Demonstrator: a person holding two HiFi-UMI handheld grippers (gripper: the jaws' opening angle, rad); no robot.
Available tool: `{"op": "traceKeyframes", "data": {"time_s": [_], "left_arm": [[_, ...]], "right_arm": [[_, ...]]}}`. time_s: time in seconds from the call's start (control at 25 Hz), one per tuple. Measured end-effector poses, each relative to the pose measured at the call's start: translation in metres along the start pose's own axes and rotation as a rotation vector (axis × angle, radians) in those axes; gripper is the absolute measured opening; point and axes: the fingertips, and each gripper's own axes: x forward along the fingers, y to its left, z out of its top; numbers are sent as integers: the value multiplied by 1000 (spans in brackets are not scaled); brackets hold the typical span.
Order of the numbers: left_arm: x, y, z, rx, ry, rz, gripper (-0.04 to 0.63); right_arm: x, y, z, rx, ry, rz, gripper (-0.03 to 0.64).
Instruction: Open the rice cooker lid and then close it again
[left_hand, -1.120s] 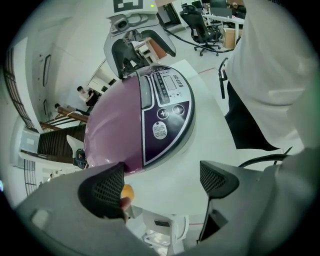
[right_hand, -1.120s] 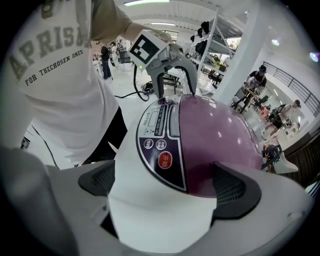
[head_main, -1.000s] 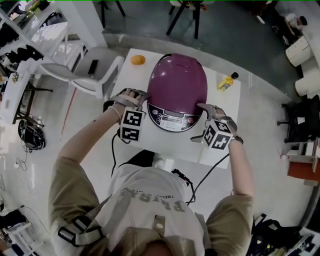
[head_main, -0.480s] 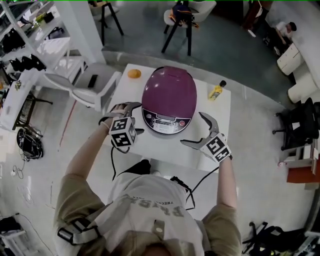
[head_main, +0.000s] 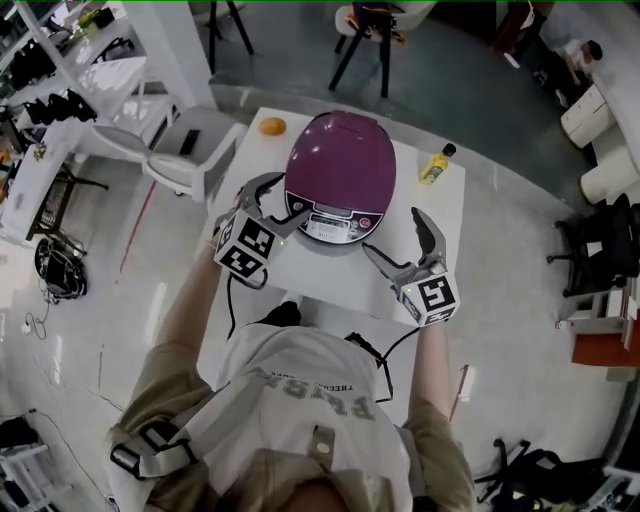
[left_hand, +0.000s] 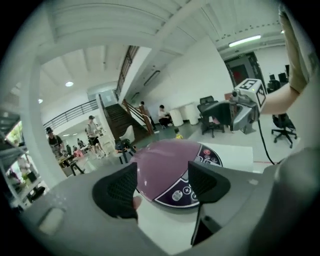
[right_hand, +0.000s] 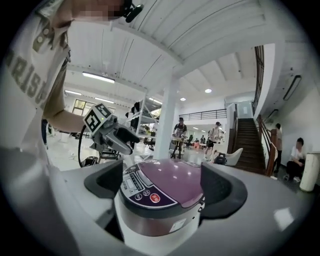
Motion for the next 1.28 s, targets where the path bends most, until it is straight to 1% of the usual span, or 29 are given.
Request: {"op": "traceKeyframes", "data": {"time_s": [0.12,0.16,0.28,0.32,0.4,0.44,0.56,0.68,0.76,0.84,1.0,1.28], "left_arm": [[-4,10,8,-91,-54,93,282],[-5,12,10,-111,-70,117,259],[-10,14,18,-153,-103,176,251],[-12,15,21,-169,-112,196,230],[-16,16,23,-209,-132,226,197],[-18,17,24,-229,-141,237,191],[-23,19,23,-281,-165,260,138],[-32,24,19,-328,-194,296,59],[-37,28,17,-349,-212,317,33],[-43,31,18,-367,-234,335,11],[-54,37,27,-389,-289,350,9],[-66,39,37,-380,-308,348,9]], "right_arm": [[-4,-6,8,53,-60,-77,399],[-4,-7,10,50,-67,-103,375],[-3,-6,16,18,-75,-169,295],[-3,-6,18,15,-80,-192,268],[-3,-7,21,13,-88,-241,201],[-3,-7,23,15,-93,-263,184],[-2,-7,27,25,-107,-319,131],[-4,-8,31,36,-124,-366,60],[-6,-11,33,64,-141,-402,43],[-11,-15,37,106,-166,-434,2],[-13,-17,45,118,-194,-456,2],[-11,-13,55,101,-214,-454,1]]}}
